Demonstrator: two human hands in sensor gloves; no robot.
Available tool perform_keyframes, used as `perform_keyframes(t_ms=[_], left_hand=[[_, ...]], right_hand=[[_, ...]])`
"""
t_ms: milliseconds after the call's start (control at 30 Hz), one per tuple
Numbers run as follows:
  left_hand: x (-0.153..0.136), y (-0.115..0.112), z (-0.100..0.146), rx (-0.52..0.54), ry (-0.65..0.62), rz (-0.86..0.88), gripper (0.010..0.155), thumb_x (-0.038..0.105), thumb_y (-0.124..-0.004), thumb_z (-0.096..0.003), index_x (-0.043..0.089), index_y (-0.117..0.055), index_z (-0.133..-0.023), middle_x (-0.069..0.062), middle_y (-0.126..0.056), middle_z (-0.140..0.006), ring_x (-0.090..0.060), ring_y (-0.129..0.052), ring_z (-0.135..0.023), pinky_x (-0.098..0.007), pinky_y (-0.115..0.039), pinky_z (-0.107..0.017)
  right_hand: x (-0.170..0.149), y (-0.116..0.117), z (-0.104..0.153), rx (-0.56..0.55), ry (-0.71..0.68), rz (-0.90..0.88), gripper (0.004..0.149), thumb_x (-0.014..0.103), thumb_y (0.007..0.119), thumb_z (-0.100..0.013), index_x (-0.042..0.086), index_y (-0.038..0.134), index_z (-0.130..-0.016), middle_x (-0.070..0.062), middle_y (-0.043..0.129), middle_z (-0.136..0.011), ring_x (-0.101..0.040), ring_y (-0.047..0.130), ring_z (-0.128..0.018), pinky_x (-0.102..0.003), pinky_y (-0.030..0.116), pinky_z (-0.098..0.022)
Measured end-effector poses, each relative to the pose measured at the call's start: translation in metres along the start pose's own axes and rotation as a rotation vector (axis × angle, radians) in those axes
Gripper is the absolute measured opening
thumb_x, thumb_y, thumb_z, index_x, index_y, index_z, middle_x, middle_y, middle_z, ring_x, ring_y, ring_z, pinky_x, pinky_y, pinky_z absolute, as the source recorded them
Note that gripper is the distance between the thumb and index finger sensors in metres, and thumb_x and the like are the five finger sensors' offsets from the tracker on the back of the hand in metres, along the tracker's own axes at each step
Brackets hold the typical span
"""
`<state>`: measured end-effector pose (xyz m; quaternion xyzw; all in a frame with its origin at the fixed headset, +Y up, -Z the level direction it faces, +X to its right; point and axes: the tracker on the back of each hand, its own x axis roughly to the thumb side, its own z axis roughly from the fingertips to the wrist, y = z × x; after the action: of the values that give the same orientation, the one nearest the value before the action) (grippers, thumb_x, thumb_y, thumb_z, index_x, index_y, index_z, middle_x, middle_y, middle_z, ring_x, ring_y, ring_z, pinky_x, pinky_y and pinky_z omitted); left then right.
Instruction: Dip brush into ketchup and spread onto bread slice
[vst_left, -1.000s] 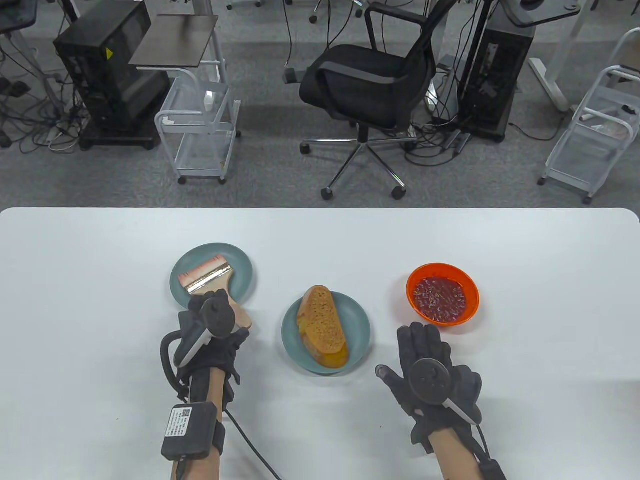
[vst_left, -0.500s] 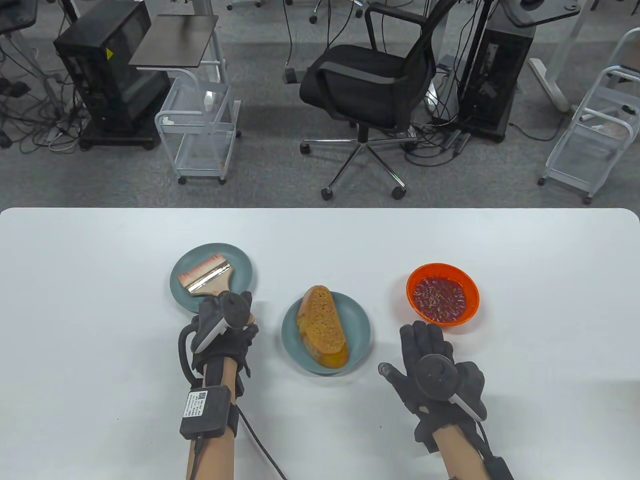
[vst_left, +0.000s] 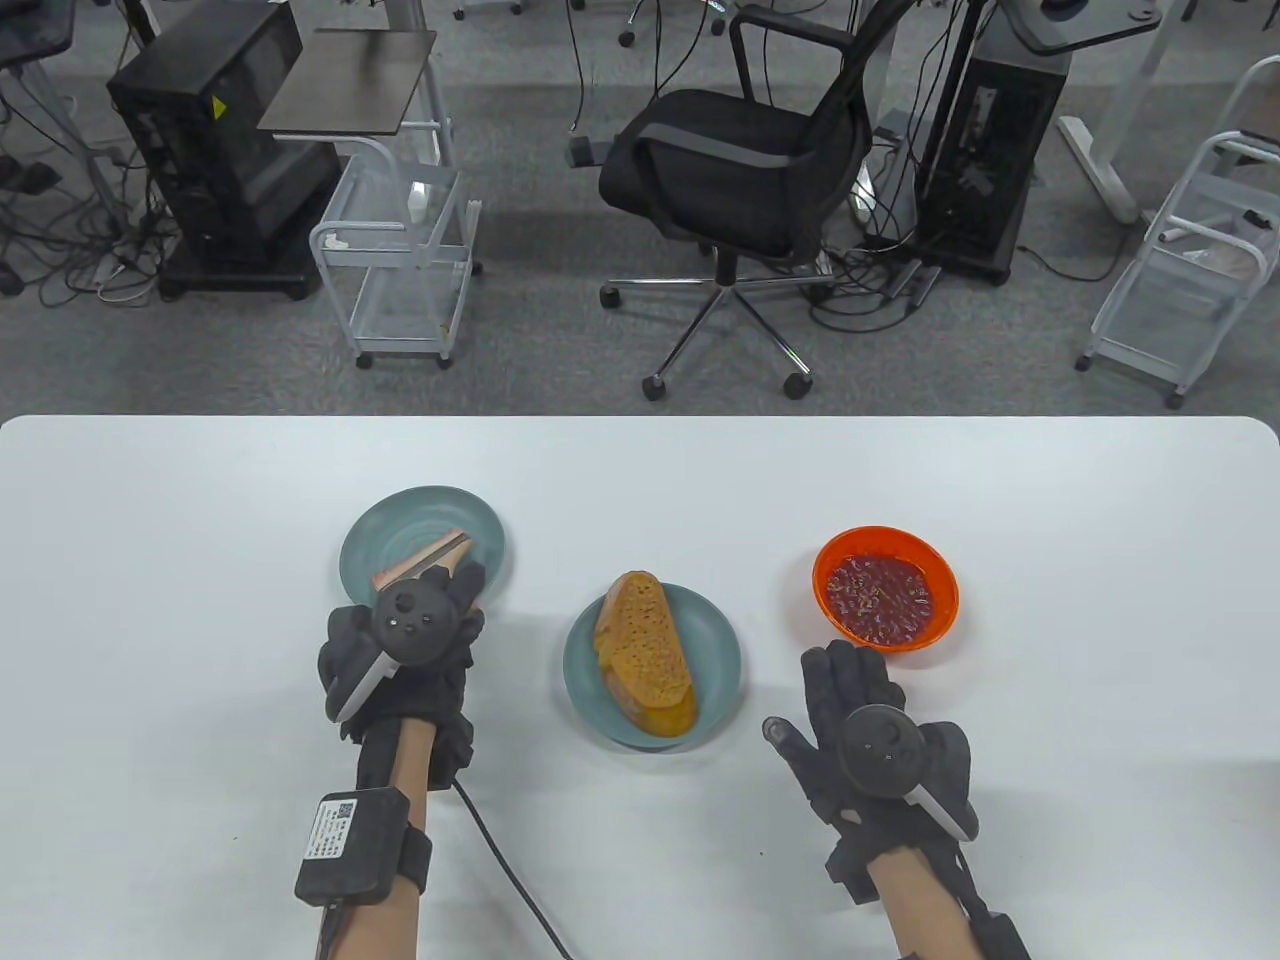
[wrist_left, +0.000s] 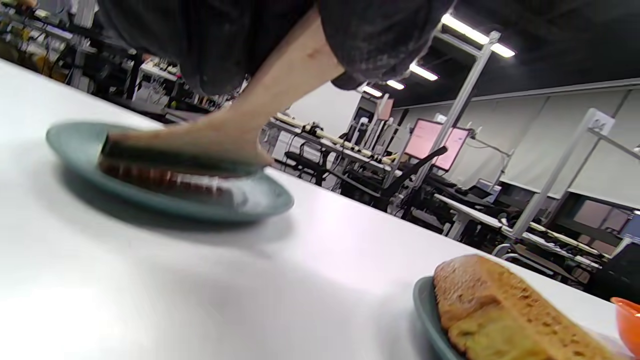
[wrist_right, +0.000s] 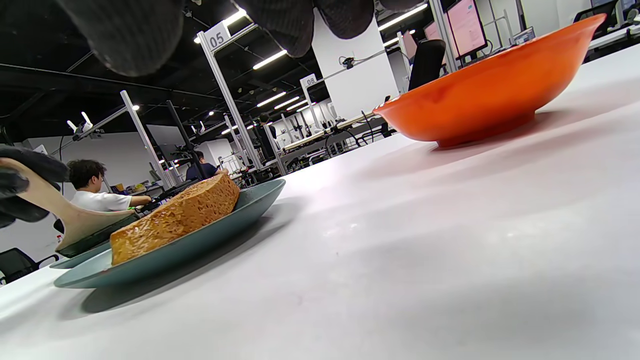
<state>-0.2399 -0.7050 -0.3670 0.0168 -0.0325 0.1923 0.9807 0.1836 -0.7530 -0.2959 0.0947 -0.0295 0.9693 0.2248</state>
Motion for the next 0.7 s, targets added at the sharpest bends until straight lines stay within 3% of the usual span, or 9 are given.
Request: perform_keyframes(t_ms=[200, 367, 500, 700], left_hand=[[0.028, 0.042, 0.028, 0.1, -0.187, 0.019, 0.051, 0.022, -0.079, -0.0569, 0.019, -0.072, -0.107, -0.019, -0.081, -0.105, -0.046, -0.091, -0.089, -0.06, -0.073, -0.064], [0.074, 0.063, 0.063, 0.218, -0.405, -0.037, 0.05, 0.028, -0.08, -0.0552, 0.019, -0.075, -0.104, -0.017, -0.088, -0.1, -0.042, -0.098, -0.082, -0.056, -0.078, -0.06], [0.121, 0.06, 0.093, 0.282, -0.6, -0.057, 0.05, 0.03, -0.081, -0.0532, 0.018, -0.078, -0.101, -0.015, -0.092, -0.096, -0.037, -0.104, -0.074, -0.052, -0.083, -0.057], [0.172, 0.027, 0.122, 0.307, -0.768, -0.075, 0.049, 0.031, -0.082, -0.051, 0.017, -0.082, -0.098, -0.014, -0.094, -0.093, -0.03, -0.107, -0.066, -0.047, -0.086, -0.054]], right_hand=[[0.002, -0.001, 0.0, -0.015, -0.014, -0.004, 0.073, 0.052, 0.069, -0.054, 0.013, 0.043, -0.11, -0.021, 0.028, -0.111, -0.048, 0.024, -0.102, -0.062, 0.032, -0.068], [0.015, -0.008, 0.004, -0.139, -0.102, 0.004, 0.069, 0.046, 0.073, -0.053, 0.015, 0.047, -0.109, -0.02, 0.034, -0.111, -0.047, 0.033, -0.102, -0.06, 0.04, -0.069], [0.036, -0.017, 0.011, -0.249, -0.224, 0.022, 0.068, 0.044, 0.077, -0.052, 0.016, 0.049, -0.108, -0.02, 0.04, -0.11, -0.047, 0.043, -0.102, -0.059, 0.051, -0.068], [0.069, -0.023, 0.023, -0.385, -0.363, 0.141, 0.069, 0.042, 0.079, -0.05, 0.015, 0.05, -0.107, -0.022, 0.049, -0.108, -0.046, 0.065, -0.095, -0.051, 0.071, -0.059]])
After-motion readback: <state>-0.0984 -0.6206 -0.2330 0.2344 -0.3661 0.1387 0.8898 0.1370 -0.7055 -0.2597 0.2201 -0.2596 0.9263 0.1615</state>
